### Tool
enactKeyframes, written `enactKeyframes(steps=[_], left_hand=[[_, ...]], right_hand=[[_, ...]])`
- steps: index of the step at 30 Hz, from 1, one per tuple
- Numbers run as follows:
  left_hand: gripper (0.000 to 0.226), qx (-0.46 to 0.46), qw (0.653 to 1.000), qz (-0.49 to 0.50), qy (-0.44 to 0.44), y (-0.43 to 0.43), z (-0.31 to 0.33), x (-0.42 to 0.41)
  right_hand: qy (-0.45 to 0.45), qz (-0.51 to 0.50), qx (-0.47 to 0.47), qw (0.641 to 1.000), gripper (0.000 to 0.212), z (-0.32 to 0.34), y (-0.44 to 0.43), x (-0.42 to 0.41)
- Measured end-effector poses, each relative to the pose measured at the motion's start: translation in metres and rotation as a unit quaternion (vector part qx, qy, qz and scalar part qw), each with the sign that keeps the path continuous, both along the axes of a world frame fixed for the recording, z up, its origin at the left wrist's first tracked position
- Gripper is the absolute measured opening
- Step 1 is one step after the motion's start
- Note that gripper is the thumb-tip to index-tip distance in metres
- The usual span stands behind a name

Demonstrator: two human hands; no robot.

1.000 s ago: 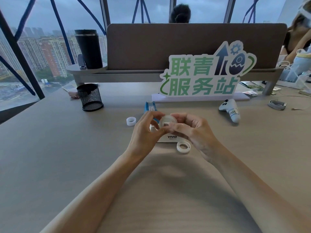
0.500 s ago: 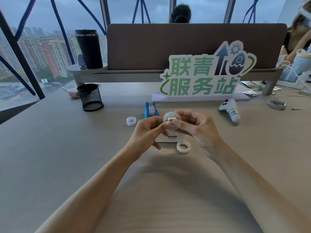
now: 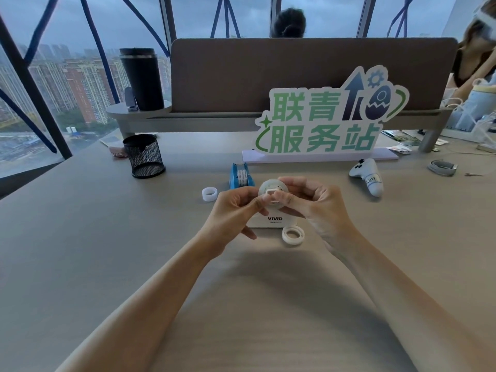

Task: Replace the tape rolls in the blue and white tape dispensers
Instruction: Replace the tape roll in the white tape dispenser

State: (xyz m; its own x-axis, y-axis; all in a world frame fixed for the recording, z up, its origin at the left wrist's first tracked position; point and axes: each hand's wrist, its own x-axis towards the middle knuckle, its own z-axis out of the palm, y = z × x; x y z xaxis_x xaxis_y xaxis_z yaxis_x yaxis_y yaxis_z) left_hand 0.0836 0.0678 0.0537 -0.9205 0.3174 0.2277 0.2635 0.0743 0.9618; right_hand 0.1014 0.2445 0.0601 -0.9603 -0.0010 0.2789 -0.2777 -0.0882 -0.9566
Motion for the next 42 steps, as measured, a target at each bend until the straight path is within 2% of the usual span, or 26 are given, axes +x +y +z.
enactKeyframes(steps=[2,5,9,11,15,19,24,28,32,39,42], left_hand=[[0.030,0.058,0.996,-0.049,-0.047,-0.001,0.004,0.001],[0.033,0.152,0.970,-0.134,-0.137,-0.002,0.009,0.005],[0.028,0.158,0.954,-0.157,-0.200,0.002,0.006,0.007],[0.028,0.152,0.953,-0.149,-0.216,0.003,0.006,0.007],[0.030,0.141,0.962,-0.127,-0.198,0.004,0.007,0.007],[0.039,0.152,0.962,-0.108,-0.202,0.005,0.009,0.007],[0.031,0.158,0.965,-0.084,-0.193,0.005,0.005,0.006],[0.031,0.118,0.976,-0.029,-0.178,0.003,0.004,0.004],[0.020,0.070,0.987,0.038,-0.137,0.001,0.004,0.001],[0.024,0.067,0.990,0.089,-0.082,0.005,0.006,0.001],[0.018,0.064,0.992,0.086,-0.073,0.005,0.004,0.000]], right_hand=[[0.006,0.031,-0.004,0.999,0.034,0.003,0.005,0.000],[0.040,0.076,0.009,0.996,0.034,0.006,0.012,-0.001],[0.073,0.131,0.074,0.986,0.043,0.003,0.008,0.000],[0.085,0.133,0.075,0.985,0.042,0.001,0.007,0.001],[0.100,0.102,0.062,0.988,0.030,0.001,0.005,0.000],[0.118,0.022,0.092,0.989,0.020,-0.004,0.004,-0.005],[0.147,-0.018,0.123,0.981,0.032,-0.004,0.006,-0.006],[0.158,-0.028,0.152,0.975,0.026,-0.008,0.004,-0.008],[0.133,-0.025,0.148,0.980,0.024,-0.010,0.005,-0.009],[-0.014,0.024,0.011,1.000,0.022,0.000,0.005,-0.005],[-0.035,0.009,-0.015,0.999,0.022,0.001,0.003,-0.004]])
